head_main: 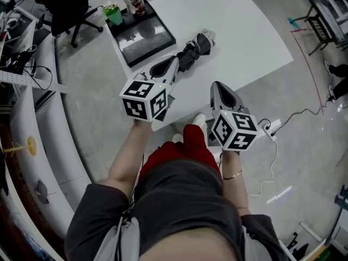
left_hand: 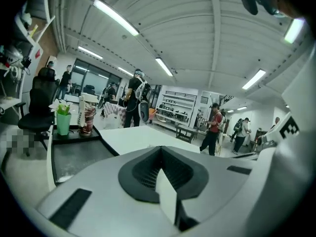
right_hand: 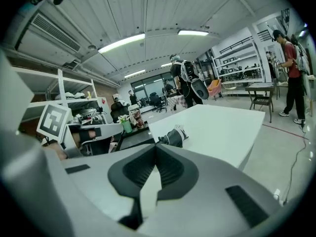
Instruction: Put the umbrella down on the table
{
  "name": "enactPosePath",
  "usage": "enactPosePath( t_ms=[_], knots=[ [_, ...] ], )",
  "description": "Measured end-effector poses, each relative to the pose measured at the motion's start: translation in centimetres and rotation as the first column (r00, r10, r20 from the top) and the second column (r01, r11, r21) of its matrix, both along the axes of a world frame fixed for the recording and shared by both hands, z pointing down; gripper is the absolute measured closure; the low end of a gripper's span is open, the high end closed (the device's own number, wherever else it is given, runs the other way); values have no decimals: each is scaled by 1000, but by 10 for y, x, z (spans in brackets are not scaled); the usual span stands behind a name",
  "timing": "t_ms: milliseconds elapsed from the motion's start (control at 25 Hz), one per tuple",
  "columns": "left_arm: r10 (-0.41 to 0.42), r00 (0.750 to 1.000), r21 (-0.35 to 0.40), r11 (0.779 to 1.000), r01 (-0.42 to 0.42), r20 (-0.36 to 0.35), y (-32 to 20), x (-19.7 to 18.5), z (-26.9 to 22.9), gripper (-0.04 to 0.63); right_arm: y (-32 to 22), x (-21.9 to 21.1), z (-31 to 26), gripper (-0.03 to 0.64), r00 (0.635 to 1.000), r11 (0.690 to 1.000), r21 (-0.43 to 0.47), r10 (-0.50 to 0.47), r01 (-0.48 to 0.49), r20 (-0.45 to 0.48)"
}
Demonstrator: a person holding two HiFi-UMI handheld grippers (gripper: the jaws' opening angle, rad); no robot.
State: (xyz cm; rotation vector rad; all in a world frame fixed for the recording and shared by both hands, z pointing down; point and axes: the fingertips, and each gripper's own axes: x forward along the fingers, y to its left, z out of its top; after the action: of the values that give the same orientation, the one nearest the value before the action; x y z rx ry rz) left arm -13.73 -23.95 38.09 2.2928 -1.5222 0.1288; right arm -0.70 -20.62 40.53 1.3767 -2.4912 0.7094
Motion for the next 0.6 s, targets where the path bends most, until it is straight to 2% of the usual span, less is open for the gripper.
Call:
enactPosePath(
  t_ms=[360,600],
  knots=[
    [-18,995,37,999,22,-100,42,-17,-22,583,18,-18,-28,598,999,996,81,-43,41,23],
    [-35,992,45,998,41,-122,72,-26,-28,583,34,-36,-45,598,994,989,114,-96,91,42]
  ],
)
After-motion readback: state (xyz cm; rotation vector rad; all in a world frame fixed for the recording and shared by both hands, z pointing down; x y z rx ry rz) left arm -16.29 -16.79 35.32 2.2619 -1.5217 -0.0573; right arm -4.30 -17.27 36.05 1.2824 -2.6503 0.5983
